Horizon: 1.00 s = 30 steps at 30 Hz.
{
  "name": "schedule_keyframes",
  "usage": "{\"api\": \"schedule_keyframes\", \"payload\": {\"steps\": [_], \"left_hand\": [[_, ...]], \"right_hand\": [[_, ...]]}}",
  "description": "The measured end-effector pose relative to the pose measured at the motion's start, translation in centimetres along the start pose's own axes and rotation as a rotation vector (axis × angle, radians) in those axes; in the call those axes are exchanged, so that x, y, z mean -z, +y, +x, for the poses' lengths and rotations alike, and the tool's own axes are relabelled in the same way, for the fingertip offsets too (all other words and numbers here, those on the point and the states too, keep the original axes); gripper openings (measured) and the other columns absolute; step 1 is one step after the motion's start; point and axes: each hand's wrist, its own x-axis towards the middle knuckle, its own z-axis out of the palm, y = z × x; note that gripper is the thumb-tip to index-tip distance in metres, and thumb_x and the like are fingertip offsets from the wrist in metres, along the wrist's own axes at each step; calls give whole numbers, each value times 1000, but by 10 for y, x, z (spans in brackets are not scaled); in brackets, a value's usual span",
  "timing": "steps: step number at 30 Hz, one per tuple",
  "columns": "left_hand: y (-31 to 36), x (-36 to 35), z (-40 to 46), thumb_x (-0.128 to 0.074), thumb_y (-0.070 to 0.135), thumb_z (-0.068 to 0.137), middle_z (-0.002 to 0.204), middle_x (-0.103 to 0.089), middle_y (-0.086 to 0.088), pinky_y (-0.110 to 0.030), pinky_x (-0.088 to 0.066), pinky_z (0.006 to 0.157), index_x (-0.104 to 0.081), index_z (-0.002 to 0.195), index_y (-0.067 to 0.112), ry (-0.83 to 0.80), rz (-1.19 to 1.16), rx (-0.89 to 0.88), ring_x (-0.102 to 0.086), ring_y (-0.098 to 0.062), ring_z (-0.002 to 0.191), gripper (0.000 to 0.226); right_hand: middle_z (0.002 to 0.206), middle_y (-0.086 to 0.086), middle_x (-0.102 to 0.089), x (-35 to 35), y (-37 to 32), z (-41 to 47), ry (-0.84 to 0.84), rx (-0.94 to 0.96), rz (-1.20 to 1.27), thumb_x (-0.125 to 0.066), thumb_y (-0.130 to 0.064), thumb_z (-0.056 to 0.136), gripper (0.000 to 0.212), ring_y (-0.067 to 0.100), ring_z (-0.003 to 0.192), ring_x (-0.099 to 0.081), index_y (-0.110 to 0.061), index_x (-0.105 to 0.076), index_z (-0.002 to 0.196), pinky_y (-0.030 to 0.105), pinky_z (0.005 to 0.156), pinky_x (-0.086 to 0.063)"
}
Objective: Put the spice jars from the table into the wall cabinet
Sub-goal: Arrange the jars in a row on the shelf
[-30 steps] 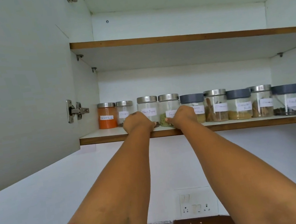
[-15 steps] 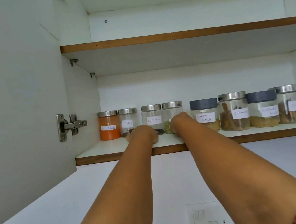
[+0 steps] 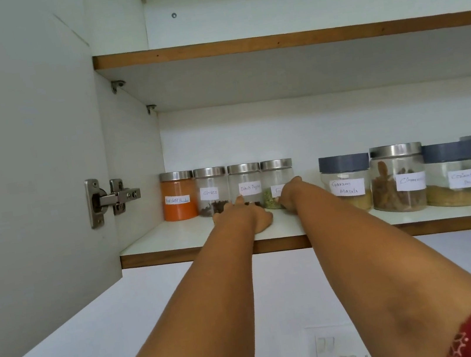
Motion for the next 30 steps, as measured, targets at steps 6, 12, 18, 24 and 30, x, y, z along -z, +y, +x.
{"api": "schedule_keyframes", "payload": {"steps": [6, 12, 18, 24, 30], "left_hand": [[0, 10, -10, -22, 61, 96, 162, 5, -5, -54, -7, 118, -8, 155, 28, -135, 19, -35, -4, -30, 148, 68], [-11, 25, -13, -20, 79, 86, 161, -10, -2, -48, -13, 117, -7, 154, 34, -238, 100, -101, -12, -27, 147, 83], [-14, 23, -15, -22, 74, 90, 162, -2, -2, -48, -7, 118, -4, 153, 38, -192, 44, -129, -4, -26, 149, 75], [-10, 19, -13, -22, 74, 90, 162, -3, -4, -52, -7, 117, -5, 154, 34, -174, 43, -95, -5, -29, 148, 77], [-10, 17, -13, -22, 73, 91, 162, -4, -3, -50, -8, 117, -7, 154, 33, -171, 18, -109, -6, -29, 148, 76]], "right_hand": [[135, 13, -48, -1, -6, 3, -45, -82, 70, -63, -21, 91, 63, 26, 121, -52, -1, -30, 141, 30, 85, -43], [134, 11, -53, 1, -13, 3, -65, -78, -44, -63, -18, 89, 59, 23, 119, -55, 2, -41, 140, 29, 85, -44], [79, 4, -49, 3, -8, 0, -79, -27, -136, -60, -18, 91, 36, 18, 72, -53, -8, -58, 125, 26, 70, -39], [81, 5, -49, 7, -10, -2, -105, -63, -109, -64, -17, 89, 40, 18, 82, -49, -9, -56, 128, 26, 72, -40], [120, 8, -58, 7, -9, -8, -77, -56, -57, -64, -17, 89, 45, 21, 108, -58, -7, -53, 132, 26, 75, -40]]}}
